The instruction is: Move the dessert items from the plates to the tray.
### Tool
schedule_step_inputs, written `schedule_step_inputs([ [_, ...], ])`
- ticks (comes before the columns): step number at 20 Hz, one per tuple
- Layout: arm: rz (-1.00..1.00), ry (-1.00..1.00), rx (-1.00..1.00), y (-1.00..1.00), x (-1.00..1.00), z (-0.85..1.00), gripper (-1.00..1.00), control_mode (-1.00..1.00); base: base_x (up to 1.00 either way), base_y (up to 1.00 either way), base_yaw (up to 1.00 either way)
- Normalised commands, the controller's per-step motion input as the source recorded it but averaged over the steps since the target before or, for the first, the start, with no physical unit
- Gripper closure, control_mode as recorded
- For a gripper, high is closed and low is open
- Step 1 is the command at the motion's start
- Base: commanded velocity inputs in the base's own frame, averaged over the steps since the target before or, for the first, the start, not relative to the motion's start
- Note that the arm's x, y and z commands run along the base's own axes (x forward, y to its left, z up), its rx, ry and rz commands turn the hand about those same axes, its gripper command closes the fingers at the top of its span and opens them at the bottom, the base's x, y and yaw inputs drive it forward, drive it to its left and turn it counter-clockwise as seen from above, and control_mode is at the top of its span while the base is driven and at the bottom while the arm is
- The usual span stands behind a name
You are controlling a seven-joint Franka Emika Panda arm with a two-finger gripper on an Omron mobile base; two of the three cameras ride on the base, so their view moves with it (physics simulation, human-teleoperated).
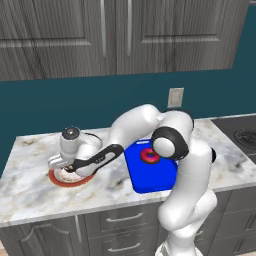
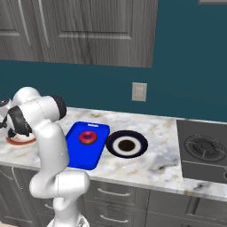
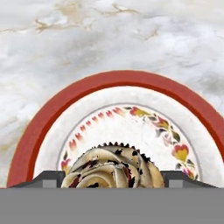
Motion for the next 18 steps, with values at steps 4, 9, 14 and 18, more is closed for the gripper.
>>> schedule_step_inputs([
  [4,-0.02,0.0,0.0,-0.21,-0.18,0.94,1.0,-1.0,0.0,0.0,0.0],
  [9,-0.08,0.0,0.0,-0.54,-0.45,0.44,1.0,-1.0,0.0,0.0,0.0],
  [14,-0.07,-0.02,0.0,-0.61,-0.7,0.31,1.0,-1.0,0.0,0.0,0.0],
  [18,-0.07,-0.01,0.0,-0.71,-0.4,0.39,1.0,-1.0,0.0,0.0,0.0],
])
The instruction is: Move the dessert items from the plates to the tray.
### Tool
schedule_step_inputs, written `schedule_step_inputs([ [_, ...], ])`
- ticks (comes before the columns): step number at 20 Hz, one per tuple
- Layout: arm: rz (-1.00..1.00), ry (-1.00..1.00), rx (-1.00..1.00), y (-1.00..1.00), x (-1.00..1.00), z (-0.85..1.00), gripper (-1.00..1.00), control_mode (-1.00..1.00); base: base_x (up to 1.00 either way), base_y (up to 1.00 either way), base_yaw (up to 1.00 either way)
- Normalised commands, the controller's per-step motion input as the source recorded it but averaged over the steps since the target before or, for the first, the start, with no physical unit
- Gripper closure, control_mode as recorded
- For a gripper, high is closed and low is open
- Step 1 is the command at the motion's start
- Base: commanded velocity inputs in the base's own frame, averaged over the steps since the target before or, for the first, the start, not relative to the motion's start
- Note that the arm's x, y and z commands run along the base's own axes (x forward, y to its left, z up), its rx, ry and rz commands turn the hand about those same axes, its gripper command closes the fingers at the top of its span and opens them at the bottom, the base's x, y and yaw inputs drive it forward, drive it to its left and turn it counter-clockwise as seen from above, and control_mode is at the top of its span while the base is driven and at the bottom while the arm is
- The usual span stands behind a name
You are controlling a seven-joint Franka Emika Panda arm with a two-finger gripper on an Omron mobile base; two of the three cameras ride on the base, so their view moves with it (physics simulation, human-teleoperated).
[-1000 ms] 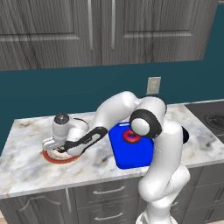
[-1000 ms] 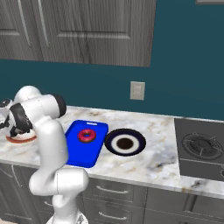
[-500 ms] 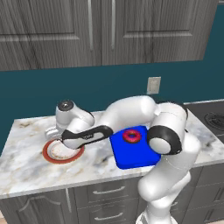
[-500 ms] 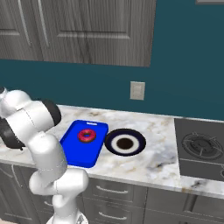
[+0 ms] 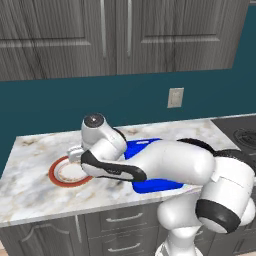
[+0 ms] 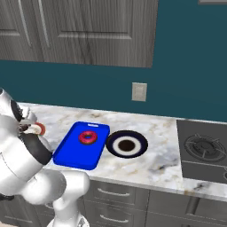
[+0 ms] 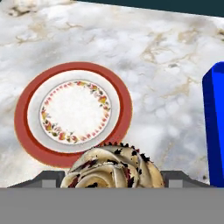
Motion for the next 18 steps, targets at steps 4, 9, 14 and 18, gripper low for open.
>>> schedule_step_inputs([
  [4,-0.08,0.0,0.0,-0.8,-0.13,0.47,1.0,-1.0,0.0,0.0,0.0],
  [9,-0.08,0.0,0.0,-0.79,-0.31,0.19,1.0,-1.0,0.0,0.0,0.0],
  [14,-0.07,0.0,0.0,-0.56,-0.37,0.0,1.0,-1.0,0.0,0.0,0.0],
  [18,-0.09,0.0,0.0,-0.5,-0.23,0.0,1.0,-1.0,0.0,0.0,0.0],
])
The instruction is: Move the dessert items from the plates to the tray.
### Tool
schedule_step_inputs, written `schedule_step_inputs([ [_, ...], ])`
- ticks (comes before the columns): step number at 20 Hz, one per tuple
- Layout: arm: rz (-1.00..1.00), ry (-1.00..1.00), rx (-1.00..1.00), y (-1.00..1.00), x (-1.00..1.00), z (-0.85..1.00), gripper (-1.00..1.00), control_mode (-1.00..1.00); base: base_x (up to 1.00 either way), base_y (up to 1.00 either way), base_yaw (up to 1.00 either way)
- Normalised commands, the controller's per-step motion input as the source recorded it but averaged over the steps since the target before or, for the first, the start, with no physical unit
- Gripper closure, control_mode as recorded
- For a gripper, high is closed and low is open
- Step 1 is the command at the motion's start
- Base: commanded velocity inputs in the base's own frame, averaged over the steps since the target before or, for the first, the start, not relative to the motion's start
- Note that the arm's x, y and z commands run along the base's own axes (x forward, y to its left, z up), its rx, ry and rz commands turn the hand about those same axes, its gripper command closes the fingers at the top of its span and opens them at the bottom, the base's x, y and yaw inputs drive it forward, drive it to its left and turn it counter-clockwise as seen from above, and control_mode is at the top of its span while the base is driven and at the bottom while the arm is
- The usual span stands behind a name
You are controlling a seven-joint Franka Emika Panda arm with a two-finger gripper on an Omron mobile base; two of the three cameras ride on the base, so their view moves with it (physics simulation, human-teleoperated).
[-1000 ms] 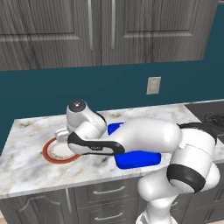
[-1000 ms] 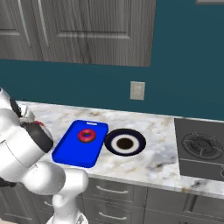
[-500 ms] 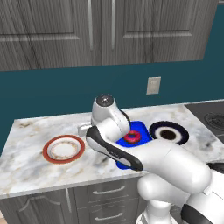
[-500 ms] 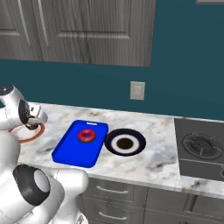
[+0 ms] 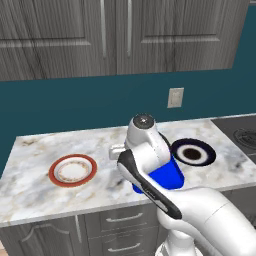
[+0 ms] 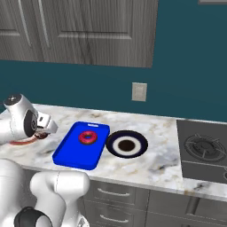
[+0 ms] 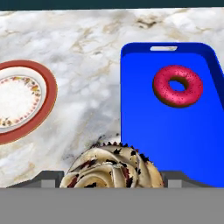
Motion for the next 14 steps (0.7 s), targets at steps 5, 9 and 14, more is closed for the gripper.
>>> schedule_step_inputs([
  [5,-0.08,0.0,0.0,-0.52,-0.06,0.0,1.0,-1.0,0.0,0.0,0.0],
  [9,-0.07,0.0,0.0,-0.49,0.0,0.0,1.0,-1.0,0.0,0.0,0.0],
  [14,-0.03,0.0,0.0,-0.32,0.0,0.0,1.0,-1.0,0.0,0.0,0.0],
])
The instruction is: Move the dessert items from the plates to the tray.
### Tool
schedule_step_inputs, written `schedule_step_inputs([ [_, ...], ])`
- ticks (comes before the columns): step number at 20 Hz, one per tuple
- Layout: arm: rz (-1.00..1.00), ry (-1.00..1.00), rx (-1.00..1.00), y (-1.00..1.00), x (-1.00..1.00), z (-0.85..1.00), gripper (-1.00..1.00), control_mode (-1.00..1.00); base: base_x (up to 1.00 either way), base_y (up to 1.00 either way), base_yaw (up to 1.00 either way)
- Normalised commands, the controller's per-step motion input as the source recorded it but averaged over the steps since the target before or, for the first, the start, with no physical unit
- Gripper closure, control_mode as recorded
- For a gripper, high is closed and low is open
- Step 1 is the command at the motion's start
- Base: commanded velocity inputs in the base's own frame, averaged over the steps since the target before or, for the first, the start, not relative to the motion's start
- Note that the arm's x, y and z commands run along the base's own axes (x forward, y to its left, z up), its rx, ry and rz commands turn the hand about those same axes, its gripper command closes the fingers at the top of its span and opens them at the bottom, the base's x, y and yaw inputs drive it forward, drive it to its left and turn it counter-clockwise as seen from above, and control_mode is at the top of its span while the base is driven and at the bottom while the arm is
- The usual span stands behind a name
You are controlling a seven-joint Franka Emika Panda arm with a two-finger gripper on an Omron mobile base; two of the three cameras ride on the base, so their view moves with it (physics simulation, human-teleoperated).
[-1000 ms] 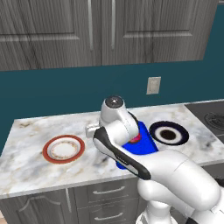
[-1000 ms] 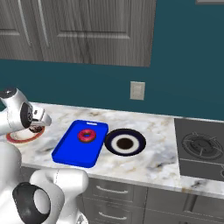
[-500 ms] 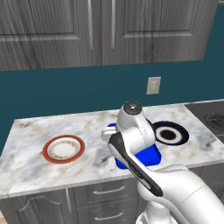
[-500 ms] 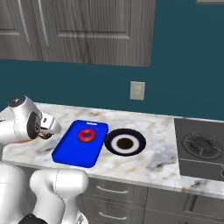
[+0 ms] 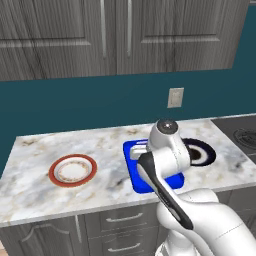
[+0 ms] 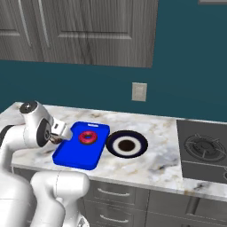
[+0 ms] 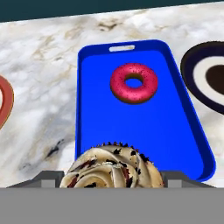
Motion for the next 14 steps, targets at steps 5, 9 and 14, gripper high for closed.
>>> schedule_step_inputs([
  [5,-0.01,0.0,0.0,-0.23,0.0,-0.06,1.0,-1.0,0.0,0.0,0.0],
  [9,0.0,0.0,0.0,-0.18,0.0,-0.2,1.0,-1.0,0.0,0.0,0.0],
  [14,0.0,0.0,0.0,-0.05,0.0,-0.35,1.0,-1.0,0.0,0.0,0.0],
])
